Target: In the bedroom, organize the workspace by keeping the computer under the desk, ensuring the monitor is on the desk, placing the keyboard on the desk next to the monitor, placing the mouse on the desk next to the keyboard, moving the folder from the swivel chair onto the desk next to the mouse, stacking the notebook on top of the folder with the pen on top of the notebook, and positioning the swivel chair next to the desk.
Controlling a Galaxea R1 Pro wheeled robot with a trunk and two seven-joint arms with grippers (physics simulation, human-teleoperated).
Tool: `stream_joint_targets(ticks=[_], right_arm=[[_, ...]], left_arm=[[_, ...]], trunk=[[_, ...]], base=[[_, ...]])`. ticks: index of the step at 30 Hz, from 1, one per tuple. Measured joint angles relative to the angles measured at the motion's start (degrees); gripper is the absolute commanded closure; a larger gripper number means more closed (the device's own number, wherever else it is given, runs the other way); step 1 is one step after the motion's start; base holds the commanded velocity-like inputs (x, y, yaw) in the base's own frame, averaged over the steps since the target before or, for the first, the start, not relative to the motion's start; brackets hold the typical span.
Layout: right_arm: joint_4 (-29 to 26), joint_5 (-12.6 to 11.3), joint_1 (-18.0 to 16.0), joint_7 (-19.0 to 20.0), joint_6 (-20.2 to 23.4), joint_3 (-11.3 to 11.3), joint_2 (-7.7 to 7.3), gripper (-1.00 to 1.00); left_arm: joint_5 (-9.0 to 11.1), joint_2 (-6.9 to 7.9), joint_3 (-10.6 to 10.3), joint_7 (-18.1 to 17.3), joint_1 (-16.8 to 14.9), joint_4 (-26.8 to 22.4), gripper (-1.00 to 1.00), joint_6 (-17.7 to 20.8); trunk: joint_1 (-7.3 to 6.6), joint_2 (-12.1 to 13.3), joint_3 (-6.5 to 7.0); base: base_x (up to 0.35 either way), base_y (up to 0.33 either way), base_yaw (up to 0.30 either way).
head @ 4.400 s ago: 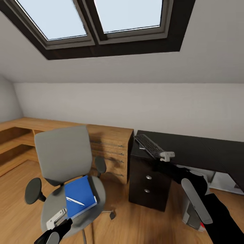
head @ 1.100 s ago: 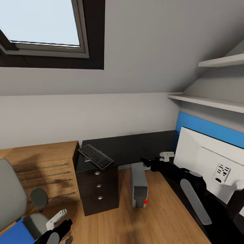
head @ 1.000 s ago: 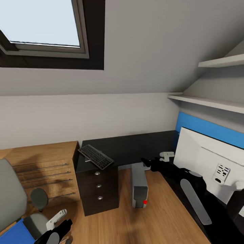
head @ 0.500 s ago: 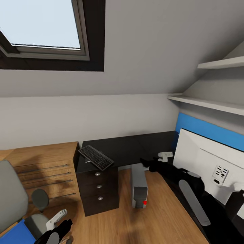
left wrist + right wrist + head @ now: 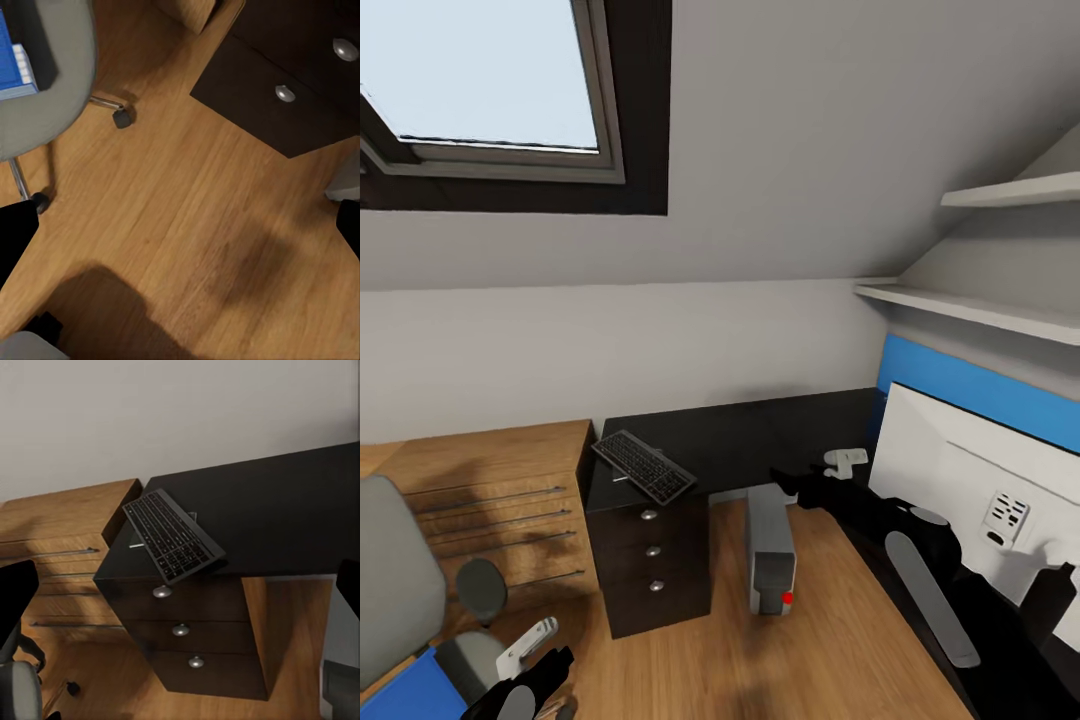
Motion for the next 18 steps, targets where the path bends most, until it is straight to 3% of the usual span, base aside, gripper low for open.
stream_joint_targets(ticks=[6,7,9,18], right_arm=[[0.00,0.07,0.00,-0.11,-0.06,-0.06,0.05,-1.00],[0.00,0.20,0.01,-0.14,-0.09,0.02,0.08,-1.00],[0.00,0.24,0.01,-0.13,-0.14,0.06,0.08,-1.00],[-0.01,0.27,0.01,-0.07,-0.28,-0.03,0.06,-1.00]], left_arm=[[0.03,0.00,-0.05,-0.06,0.00,0.00,-1.00,0.02],[0.03,0.29,-3.51,-1.69,0.00,0.17,-1.00,-0.03],[-0.06,0.45,-4.70,-2.25,0.00,0.58,-1.00,0.00],[-0.13,0.57,-5.56,-2.65,-0.01,1.59,-1.00,0.02]], trunk=[[-0.45,0.82,0.37],[-0.45,0.82,0.37],[-0.45,0.82,0.37],[-0.47,0.81,0.36]], base=[[0.005,0.019,-0.056],[0.040,0.148,-0.104],[0.073,0.221,-0.058],[0.233,0.153,-0.065]])
